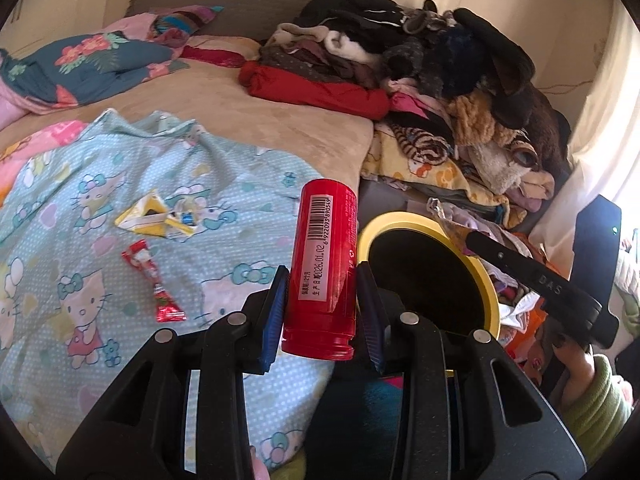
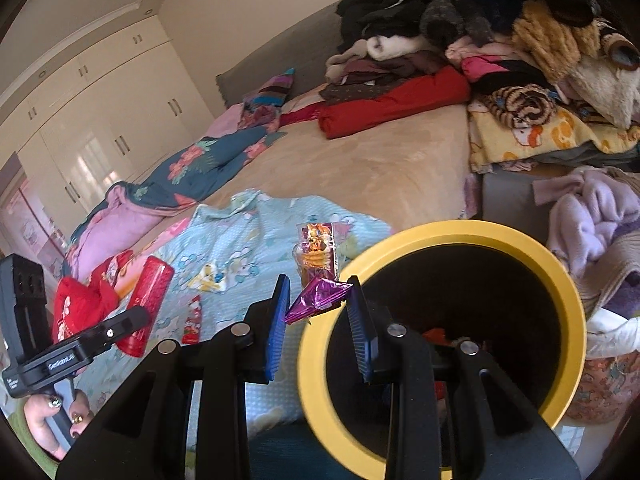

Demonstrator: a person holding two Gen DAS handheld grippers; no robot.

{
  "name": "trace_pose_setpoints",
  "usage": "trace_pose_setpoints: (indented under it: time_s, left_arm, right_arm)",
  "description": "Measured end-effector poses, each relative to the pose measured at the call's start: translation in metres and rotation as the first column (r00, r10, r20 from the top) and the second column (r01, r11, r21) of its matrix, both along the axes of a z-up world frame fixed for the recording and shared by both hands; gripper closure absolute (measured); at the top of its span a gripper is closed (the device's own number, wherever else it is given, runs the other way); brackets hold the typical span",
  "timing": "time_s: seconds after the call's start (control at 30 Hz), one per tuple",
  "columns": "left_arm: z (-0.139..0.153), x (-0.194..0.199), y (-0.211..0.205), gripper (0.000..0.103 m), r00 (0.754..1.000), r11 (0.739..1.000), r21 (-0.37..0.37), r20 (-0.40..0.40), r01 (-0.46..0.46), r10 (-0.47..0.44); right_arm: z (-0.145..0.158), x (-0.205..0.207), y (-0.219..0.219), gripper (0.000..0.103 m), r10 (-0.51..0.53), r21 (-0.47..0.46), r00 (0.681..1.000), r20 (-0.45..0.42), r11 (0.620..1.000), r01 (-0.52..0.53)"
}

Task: Collect trash
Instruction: 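Carry the red tube and purple-orange wrapper with both grippers over the yellow bin, then open both grippers to drop the tube and wrapper into the bin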

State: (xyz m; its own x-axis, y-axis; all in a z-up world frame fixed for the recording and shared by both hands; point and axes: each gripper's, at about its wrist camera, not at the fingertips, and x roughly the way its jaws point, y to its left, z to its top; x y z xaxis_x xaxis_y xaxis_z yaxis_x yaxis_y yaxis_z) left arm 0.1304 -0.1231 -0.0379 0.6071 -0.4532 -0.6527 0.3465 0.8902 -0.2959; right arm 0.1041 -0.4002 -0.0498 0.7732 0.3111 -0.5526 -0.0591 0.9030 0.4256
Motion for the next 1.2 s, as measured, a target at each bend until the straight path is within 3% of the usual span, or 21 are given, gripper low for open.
trace_pose_setpoints:
  time_s: [0.37, 0.9, 1.03, 1.1, 1.17, 1.2]
  left_arm:
    - [-0.008, -0.003, -0.049, 0.076, 0.994, 0.994, 0.027, -0.008, 0.109, -0.109]
    - [-0.036, 0.002, -0.115, 0.076, 0.966, 0.966, 0.057, -0.059, 0.253, -0.250]
    - [-0.044, 0.008, -0.127, 0.076, 0.961, 0.961, 0.054, -0.077, 0.272, -0.267]
    - [-0.048, 0.013, -0.132, 0.076, 0.958, 0.959, 0.047, -0.091, 0.278, -0.273]
    - [-0.052, 0.018, -0.136, 0.064, 0.949, 0.954, 0.017, -0.110, 0.299, -0.296]
    - [-0.053, 0.020, -0.137, 0.044, 0.949, 0.955, 0.008, -0.112, 0.298, -0.295]
  right_arm:
    - [-0.013, -0.001, -0.036, 0.075, -0.081, 0.012, 0.996, -0.043, 0.997, 0.081]
    - [-0.035, -0.003, -0.080, 0.075, -0.178, 0.029, 0.979, -0.100, 0.983, 0.182]
    - [-0.039, -0.003, -0.089, 0.072, -0.191, 0.039, 0.975, -0.112, 0.980, 0.197]
    - [-0.042, -0.003, -0.095, 0.063, -0.206, 0.061, 0.970, -0.127, 0.975, 0.215]
    - [-0.044, -0.004, -0.101, 0.044, -0.228, 0.075, 0.964, -0.134, 0.968, 0.239]
    - [-0.044, -0.005, -0.104, 0.044, -0.241, 0.077, 0.962, -0.133, 0.965, 0.252]
